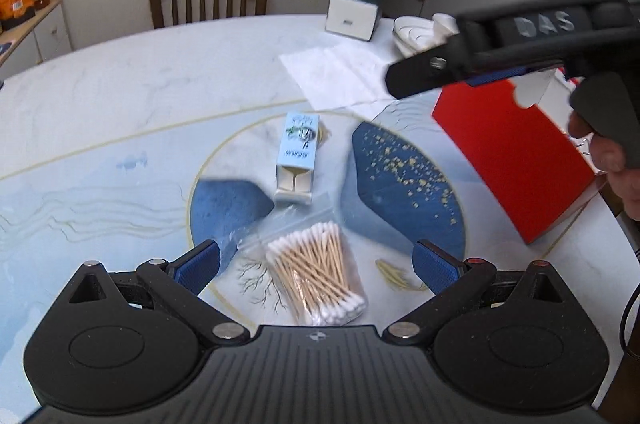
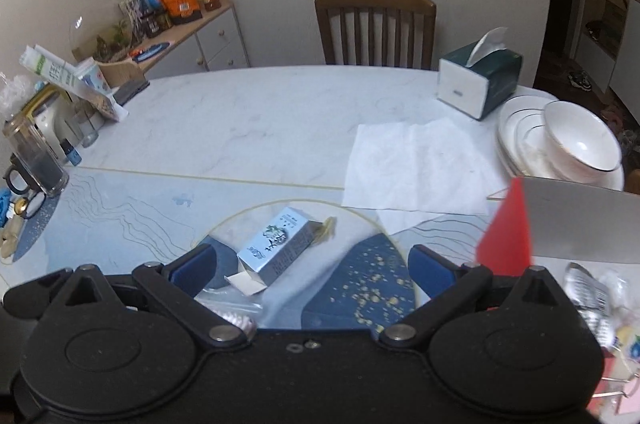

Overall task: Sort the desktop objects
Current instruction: 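Move both tools back over the cotton swab bag and blue-white box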

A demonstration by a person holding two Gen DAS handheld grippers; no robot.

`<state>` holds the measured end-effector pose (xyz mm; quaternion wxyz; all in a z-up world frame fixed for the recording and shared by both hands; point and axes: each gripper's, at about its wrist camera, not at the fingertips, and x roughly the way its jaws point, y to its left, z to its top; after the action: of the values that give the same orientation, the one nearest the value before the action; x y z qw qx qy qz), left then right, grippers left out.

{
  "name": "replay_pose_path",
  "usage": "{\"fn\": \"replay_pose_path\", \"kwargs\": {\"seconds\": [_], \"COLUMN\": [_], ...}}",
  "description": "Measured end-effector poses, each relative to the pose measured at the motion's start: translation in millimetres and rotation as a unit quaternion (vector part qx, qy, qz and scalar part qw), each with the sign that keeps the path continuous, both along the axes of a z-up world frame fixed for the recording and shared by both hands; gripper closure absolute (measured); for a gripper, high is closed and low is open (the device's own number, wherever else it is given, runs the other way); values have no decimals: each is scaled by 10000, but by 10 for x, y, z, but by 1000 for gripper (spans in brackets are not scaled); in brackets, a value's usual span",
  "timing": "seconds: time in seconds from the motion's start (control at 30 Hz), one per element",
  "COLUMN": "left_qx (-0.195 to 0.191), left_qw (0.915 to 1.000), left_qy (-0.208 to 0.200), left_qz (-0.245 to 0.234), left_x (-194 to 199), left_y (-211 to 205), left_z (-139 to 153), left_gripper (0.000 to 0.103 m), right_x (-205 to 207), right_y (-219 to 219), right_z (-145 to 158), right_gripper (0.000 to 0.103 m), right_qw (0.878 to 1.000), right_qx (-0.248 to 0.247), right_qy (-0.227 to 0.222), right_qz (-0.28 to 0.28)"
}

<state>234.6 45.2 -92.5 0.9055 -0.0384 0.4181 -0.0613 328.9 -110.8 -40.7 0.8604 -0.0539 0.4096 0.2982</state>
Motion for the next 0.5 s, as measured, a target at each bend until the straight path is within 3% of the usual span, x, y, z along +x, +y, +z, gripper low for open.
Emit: {"fn": "replay_pose_path", "kwargs": {"seconds": [0.5], "left_qx": [187], "left_qw": [9995], "left_qy": [176], "left_qz": [179], "left_x": [123], "left_y": [-78], "left_z": [-290], "left_gripper": [0], "right_x": [378], "right_y": [589], "right_z": [-493], "right_gripper": [4], "right_qw": [9984], "right_qx": [-296], "right_qy": [434], "right_qz": [-221]}}
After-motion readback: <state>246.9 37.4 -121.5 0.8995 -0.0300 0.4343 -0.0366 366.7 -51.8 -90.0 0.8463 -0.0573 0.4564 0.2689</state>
